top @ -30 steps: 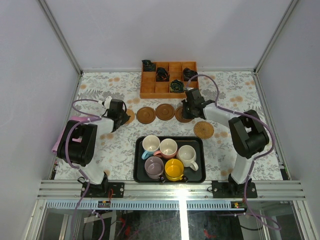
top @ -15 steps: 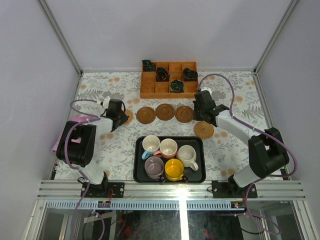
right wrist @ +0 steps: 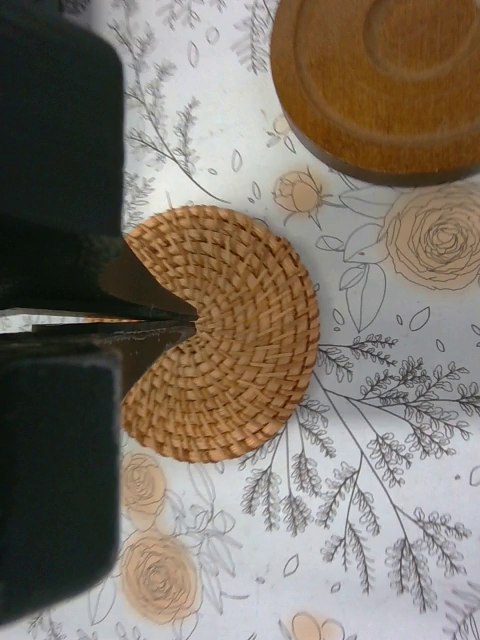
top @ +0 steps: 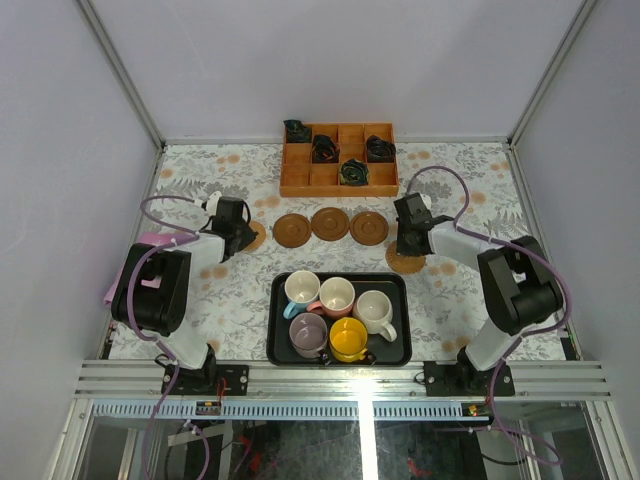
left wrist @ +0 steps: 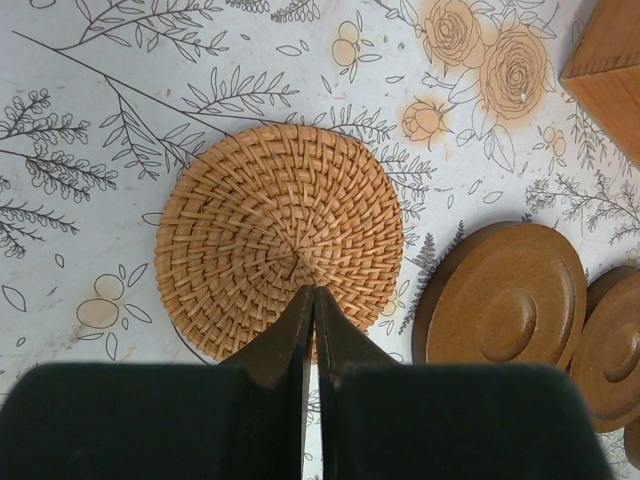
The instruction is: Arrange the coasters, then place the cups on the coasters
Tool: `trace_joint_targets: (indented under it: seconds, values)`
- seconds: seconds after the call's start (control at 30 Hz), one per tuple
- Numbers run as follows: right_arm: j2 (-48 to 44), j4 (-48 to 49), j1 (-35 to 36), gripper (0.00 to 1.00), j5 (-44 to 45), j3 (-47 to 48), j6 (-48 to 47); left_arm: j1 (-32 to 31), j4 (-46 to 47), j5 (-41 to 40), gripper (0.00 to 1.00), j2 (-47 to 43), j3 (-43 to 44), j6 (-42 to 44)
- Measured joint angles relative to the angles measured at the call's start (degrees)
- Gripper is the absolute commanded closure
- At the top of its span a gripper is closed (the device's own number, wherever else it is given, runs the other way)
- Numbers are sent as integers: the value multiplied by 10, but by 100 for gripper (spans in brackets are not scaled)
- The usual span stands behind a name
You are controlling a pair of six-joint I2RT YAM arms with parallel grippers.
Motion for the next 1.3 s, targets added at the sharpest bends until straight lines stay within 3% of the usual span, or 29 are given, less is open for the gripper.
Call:
trace_joint_targets:
  seconds: [0.43,1.3]
  values:
    - [84,56,-80,100,0,78,20,0,22,3,100,18,3,10]
    - [131,89,-94,100,0,127,9,6,28,-15,100,60,47,16]
